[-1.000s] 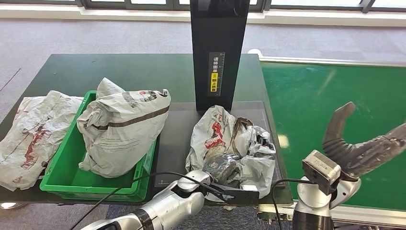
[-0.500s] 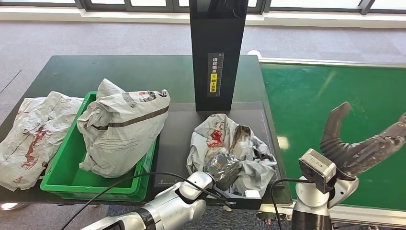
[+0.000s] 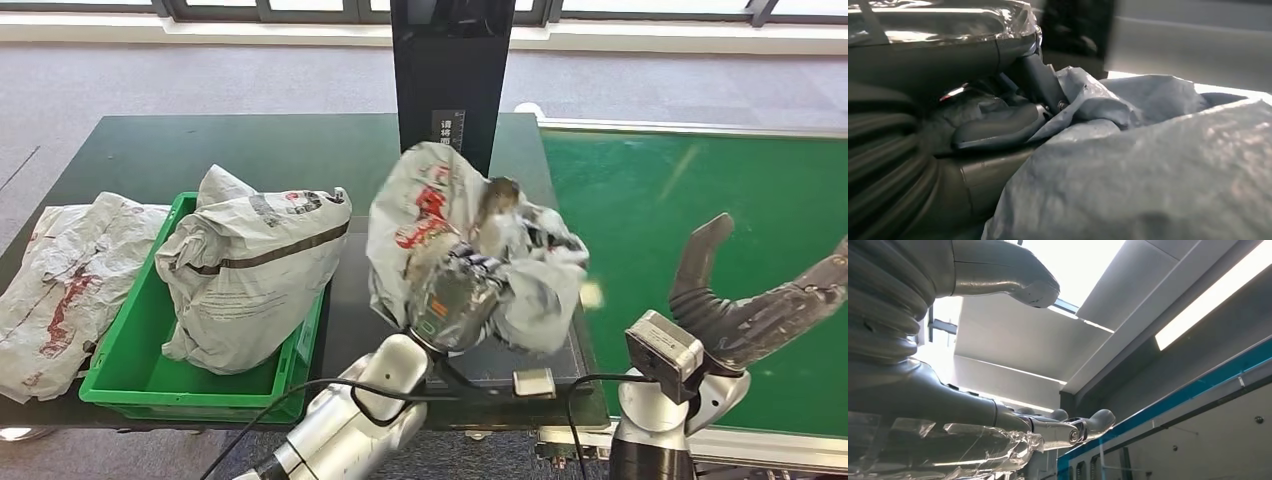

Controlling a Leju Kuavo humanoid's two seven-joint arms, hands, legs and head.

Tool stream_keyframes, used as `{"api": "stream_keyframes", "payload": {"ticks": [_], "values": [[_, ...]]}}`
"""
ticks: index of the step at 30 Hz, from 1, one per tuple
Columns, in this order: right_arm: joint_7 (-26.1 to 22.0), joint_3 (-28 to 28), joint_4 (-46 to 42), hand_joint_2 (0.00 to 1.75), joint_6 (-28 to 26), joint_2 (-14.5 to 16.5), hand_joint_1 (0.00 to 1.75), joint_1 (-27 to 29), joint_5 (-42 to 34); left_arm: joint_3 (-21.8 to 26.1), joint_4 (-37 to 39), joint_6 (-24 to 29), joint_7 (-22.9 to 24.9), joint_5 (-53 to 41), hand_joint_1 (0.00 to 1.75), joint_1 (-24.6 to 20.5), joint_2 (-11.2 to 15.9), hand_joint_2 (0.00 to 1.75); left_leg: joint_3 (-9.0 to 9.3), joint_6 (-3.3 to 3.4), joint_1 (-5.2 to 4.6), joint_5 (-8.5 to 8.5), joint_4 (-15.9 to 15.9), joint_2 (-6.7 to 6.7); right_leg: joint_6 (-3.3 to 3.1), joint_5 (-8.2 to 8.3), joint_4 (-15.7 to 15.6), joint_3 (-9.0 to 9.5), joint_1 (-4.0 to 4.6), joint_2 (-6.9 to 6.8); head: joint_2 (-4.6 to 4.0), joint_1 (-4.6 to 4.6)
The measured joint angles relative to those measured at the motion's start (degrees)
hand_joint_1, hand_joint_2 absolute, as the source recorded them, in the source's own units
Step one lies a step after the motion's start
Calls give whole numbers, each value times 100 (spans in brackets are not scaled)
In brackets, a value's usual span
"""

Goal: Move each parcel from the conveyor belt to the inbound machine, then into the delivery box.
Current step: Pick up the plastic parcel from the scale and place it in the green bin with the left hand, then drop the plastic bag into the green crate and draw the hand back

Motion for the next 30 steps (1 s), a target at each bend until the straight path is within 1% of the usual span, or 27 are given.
{"api": "stream_keyframes", "payload": {"ticks": [2, 4, 6, 9, 12, 20, 30], "values": [[1, -23, 0, 175, 0, 0, 0, 3, 0, 314, -603, 4, 36, -8, 175, 144, 64, 175, 0, -1, 2, 1, -1, -1, -1, 0, 1, 1, 3, -4, 0, -1], [1, -37, 0, 175, 0, 0, 0, 4, 1, 503, -1042, 5, 84, -9, 175, 267, 130, 175, -2, -3, 4, 3, -2, -2, -1, -1, 2, 2, 5, -8, -1, 0], [0, -48, 1, 175, 0, 0, 0, 5, 2, 610, -1460, 5, 209, -10, 175, 370, 253, 175, -3, -5, 5, 4, -2, -2, -2, -1, 4, 1, 5, -6, -1, 1], [1, -73, 2, 175, 0, 0, 0, 7, 2, 735, -2055, 5, 399, -10, 175, 454, 516, 175, -2, -6, 5, 4, -3, -2, -4, -2, 4, 0, 6, -5, -1, 1], [1, -96, 4, 175, 0, 0, 0, 9, 6, 851, -2450, 5, 458, -10, 175, 509, 701, 175, -3, -6, 6, 5, -2, -9, -6, -4, 4, 1, 6, -13, -1, 1], [0, -117, 29, 175, 0, 0, 0, 11, 10, 922, -2877, 5, 466, -10, 175, 579, 916, 175, -5, -5, 4, 4, -1, -16, -6, -4, 3, 3, 4, -17, 0, 2], [0, -118, 33, 175, 0, 0, 0, 11, 10, 926, -3031, 5, 466, -10, 175, 598, 1019, 175, -5, -6, 5, 4, -2, -16, -7, -4, 3, 2, 5, -17, -1, 1]]}}
